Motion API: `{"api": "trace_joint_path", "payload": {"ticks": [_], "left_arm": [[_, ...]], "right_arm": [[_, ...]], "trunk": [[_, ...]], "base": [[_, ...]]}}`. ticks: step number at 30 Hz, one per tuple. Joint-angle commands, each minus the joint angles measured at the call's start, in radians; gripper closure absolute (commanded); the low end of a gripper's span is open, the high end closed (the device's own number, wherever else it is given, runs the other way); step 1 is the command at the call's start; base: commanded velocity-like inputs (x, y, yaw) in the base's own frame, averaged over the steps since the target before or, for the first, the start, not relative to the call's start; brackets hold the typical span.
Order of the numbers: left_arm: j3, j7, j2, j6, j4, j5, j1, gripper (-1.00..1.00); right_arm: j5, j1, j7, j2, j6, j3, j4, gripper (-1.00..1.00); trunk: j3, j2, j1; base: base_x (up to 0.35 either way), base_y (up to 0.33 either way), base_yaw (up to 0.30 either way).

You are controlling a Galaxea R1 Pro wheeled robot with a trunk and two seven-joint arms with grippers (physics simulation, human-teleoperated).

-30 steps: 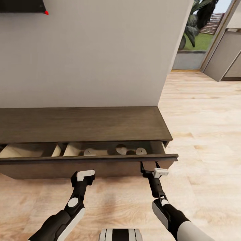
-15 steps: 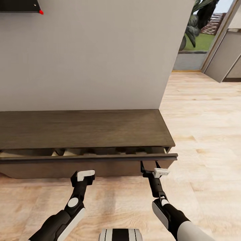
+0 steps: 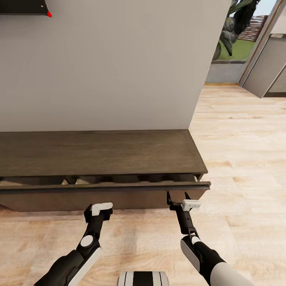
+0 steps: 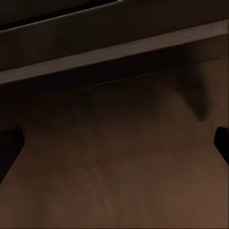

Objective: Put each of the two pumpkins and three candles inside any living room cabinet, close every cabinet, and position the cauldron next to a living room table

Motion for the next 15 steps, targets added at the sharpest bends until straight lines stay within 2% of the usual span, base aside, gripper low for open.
{"api": "trace_joint_path", "payload": {"ticks": [1,9,12,15], "left_arm": [[-0.005,0.006,0.001,-0.008,0.000,0.011,-0.001,-1.00],[-0.005,0.007,0.001,-0.010,0.000,0.011,-0.001,-1.00],[-0.005,0.008,0.001,-0.010,0.000,0.010,-0.001,-1.00],[-0.006,0.008,0.002,-0.011,0.000,0.009,-0.001,-1.00]], "right_arm": [[-0.007,-0.001,-0.005,-0.001,-0.004,0.008,0.000,-1.00],[-0.006,-0.001,-0.004,-0.001,-0.006,0.008,0.000,-1.00],[-0.006,-0.001,-0.004,-0.001,-0.006,0.008,0.000,-1.00],[-0.006,-0.001,-0.004,-0.001,-0.006,0.008,0.000,-1.00]], "trunk": [[-0.001,0.000,0.000],[-0.001,0.000,0.000],[-0.001,0.000,0.000],[-0.001,0.000,0.000]], "base": [[0.330,0.000,0.000],[0.307,0.000,0.000],[0.107,0.000,0.000],[-0.094,0.000,0.000]]}}
